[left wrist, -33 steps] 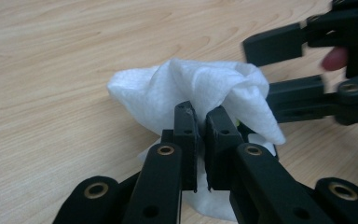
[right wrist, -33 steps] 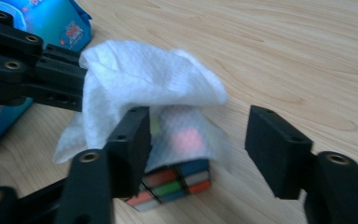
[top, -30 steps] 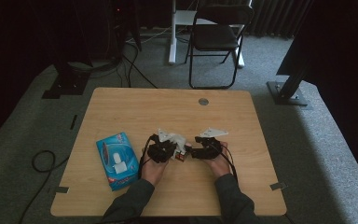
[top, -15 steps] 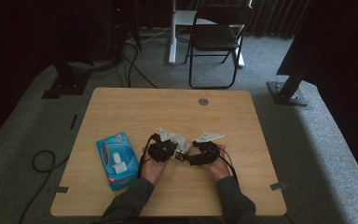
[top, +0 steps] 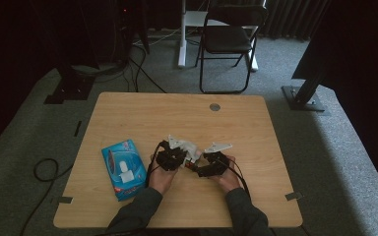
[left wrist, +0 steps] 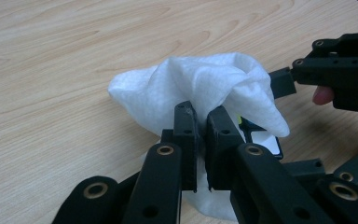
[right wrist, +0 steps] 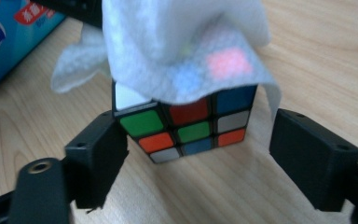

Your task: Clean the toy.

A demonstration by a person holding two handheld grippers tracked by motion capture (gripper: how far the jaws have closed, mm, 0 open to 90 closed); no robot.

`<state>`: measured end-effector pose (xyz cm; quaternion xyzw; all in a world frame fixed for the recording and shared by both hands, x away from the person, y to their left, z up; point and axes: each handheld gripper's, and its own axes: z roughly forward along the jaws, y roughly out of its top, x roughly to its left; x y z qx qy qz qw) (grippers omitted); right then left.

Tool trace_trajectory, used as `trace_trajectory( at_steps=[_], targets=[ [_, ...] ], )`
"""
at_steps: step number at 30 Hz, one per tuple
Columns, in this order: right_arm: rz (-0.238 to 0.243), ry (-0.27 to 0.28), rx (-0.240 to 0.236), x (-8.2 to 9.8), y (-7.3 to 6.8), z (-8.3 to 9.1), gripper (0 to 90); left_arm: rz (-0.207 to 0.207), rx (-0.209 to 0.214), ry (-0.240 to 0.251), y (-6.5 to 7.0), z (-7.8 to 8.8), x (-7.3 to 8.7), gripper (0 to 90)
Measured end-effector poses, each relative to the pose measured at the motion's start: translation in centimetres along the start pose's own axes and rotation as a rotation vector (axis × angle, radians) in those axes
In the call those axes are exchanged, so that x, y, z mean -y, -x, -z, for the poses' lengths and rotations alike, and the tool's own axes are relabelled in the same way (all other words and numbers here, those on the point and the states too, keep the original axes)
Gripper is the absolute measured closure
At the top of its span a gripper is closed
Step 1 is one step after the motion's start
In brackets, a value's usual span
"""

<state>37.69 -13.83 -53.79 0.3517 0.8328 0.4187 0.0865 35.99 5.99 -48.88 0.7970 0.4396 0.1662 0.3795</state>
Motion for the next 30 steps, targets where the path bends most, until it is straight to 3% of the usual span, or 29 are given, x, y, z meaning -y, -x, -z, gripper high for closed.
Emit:
trace_trajectory(
  at_steps=[15,26,30],
  targets=[
    [0.039,0.058,0.005,-0.3,-0.7,-1.7,27.1,0.001,0.009,-0.010,-0.1,0.0,-0.1,84.7],
    [0.122,0.041,0.044,-0.1,-1.3,-1.6,32.8,0.007,0.012,-0.017,-0.5,0.0,-0.2,84.6],
    [0.128,0.041,0.043,-0.1,-1.3,-1.7,33.0,0.001,0.011,-0.022,-0.5,0.0,-0.3,84.6]
  ],
)
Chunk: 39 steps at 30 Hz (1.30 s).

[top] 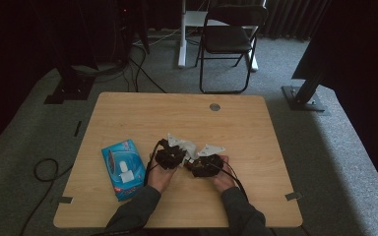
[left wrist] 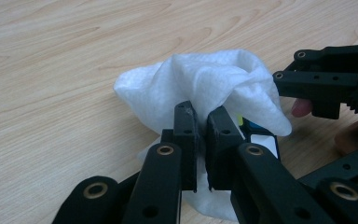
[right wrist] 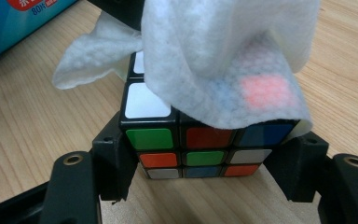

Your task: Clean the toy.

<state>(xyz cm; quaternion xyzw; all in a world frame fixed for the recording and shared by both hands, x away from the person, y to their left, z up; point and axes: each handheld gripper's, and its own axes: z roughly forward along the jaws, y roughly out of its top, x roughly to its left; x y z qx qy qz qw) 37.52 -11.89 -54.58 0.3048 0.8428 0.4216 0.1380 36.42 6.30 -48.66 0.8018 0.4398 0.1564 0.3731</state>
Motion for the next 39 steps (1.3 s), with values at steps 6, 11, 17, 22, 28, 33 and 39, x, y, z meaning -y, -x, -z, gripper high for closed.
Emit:
trace_trajectory(
  at_steps=[6,11,17,22,28,33,39],
  targets=[
    [0.003,0.009,0.003,-0.1,0.0,-0.1,32.9,-0.003,-0.001,-0.002,0.0,0.0,0.0,84.6],
    [0.009,0.011,0.022,0.0,-0.4,0.0,33.6,0.006,0.003,-0.001,-0.2,-0.1,-0.1,84.3],
    [0.005,0.009,0.027,0.0,-0.5,0.0,33.8,0.012,-0.001,0.001,-0.4,-0.1,-0.1,83.6],
    [0.005,0.007,0.027,0.0,-0.5,0.0,33.8,0.017,-0.022,0.004,-0.8,-0.1,-0.1,83.8],
    [0.005,0.007,0.027,0.0,-0.5,0.0,33.8,0.006,-0.018,0.000,-0.6,-0.1,-0.1,85.0],
    [0.005,0.008,0.026,0.0,-0.4,0.0,33.8,-0.025,0.013,-0.005,0.2,0.1,0.1,85.2],
    [-0.001,0.009,0.021,0.0,-0.4,0.0,33.8,-0.062,0.054,-0.008,0.9,0.1,0.1,85.3]
  ],
)
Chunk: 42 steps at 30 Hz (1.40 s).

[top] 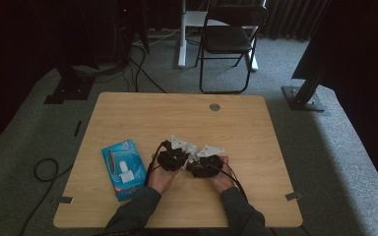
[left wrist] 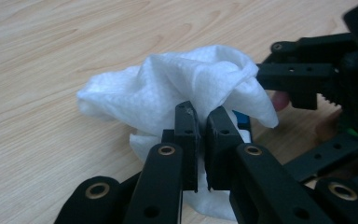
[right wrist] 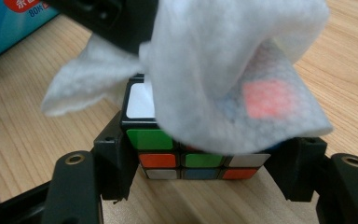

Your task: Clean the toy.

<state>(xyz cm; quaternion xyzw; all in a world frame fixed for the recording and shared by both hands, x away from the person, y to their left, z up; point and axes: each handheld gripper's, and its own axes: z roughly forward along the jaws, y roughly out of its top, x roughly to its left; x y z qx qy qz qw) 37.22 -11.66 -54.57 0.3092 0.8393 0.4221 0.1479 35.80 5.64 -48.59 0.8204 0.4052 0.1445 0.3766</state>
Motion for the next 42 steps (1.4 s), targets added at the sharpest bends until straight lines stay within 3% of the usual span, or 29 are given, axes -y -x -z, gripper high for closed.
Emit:
trace_trajectory(
  at_steps=[3,6,14,20,27,30,37,42],
  targets=[
    [-0.001,0.000,-0.001,0.0,0.0,0.0,33.8,-0.016,0.067,0.010,0.0,-0.1,0.1,85.3],
    [-0.003,0.000,0.001,0.0,0.0,0.0,33.8,-0.012,0.081,0.008,-0.2,-0.2,0.0,85.4],
    [0.003,-0.002,0.003,0.0,0.0,0.0,33.8,-0.022,0.049,0.005,-0.8,-0.6,-0.4,85.3],
    [0.005,-0.003,0.005,0.0,-0.1,0.0,33.8,0.006,0.018,0.009,-1.7,-0.9,-0.8,85.2],
    [0.005,-0.004,0.005,0.0,-0.1,0.0,33.9,0.033,0.005,0.014,-1.8,-1.0,-0.8,85.2],
    [0.006,-0.004,0.004,0.0,-0.1,0.0,33.9,0.025,0.036,0.014,-1.5,-1.0,-0.8,85.2],
    [0.001,-0.003,0.001,0.0,0.0,0.0,33.8,-0.015,0.058,0.011,-0.8,-1.1,-0.8,85.1],
    [0.001,-0.003,0.001,0.0,0.0,0.0,33.8,-0.034,0.105,0.013,-0.5,-1.3,-0.9,85.2]
  ],
)
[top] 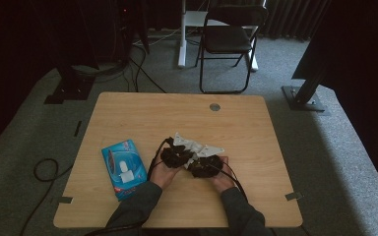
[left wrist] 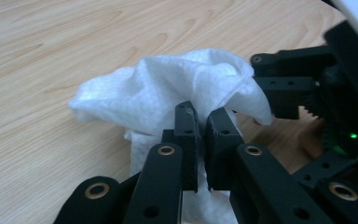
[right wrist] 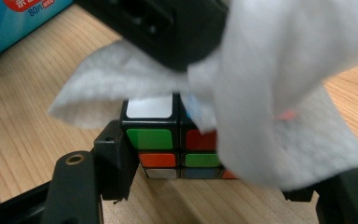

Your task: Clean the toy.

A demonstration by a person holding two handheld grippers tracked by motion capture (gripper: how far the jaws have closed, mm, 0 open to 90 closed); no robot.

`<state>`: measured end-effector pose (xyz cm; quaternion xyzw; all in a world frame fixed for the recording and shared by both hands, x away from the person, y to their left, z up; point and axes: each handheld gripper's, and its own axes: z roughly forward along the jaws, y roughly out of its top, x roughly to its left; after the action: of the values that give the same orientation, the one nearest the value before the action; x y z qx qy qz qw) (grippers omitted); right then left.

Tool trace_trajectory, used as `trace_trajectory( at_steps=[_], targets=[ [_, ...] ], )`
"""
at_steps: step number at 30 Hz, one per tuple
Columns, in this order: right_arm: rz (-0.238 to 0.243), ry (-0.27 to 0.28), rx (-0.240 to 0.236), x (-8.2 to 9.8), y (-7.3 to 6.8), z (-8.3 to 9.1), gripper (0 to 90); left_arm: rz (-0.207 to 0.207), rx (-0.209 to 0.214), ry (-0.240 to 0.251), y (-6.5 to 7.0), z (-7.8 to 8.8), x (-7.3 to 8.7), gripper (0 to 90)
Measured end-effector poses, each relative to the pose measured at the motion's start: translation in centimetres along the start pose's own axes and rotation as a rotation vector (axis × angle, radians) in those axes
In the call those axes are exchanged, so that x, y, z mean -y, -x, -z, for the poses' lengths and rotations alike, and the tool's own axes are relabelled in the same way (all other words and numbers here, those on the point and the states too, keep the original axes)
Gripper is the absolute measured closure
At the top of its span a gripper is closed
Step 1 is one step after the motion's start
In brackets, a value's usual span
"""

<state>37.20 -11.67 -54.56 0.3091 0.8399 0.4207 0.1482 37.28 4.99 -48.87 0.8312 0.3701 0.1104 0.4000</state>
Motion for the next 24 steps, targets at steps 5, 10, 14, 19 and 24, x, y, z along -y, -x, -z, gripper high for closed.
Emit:
trace_trajectory(
  at_steps=[5,10,14,19,24],
  targets=[
    [0.003,0.001,0.000,0.0,0.0,0.0,33.9,-0.001,0.030,0.005,-0.2,-0.4,-0.3,85.3],
    [0.013,-0.002,-0.008,0.0,-0.1,0.0,33.9,-0.007,0.007,0.006,-0.7,-0.7,-0.6,85.3],
    [0.019,-0.002,-0.011,0.0,-0.2,0.0,33.9,0.020,-0.040,0.008,-1.4,-0.5,-0.6,85.3],
    [0.023,-0.001,-0.015,0.0,-0.2,0.0,33.8,0.072,-0.099,0.017,-2.1,0.0,-0.3,85.0],
    [0.027,0.000,-0.019,0.1,-0.2,0.1,33.8,0.127,-0.168,-0.002,-2.9,-0.1,0.2,84.9]
  ],
)
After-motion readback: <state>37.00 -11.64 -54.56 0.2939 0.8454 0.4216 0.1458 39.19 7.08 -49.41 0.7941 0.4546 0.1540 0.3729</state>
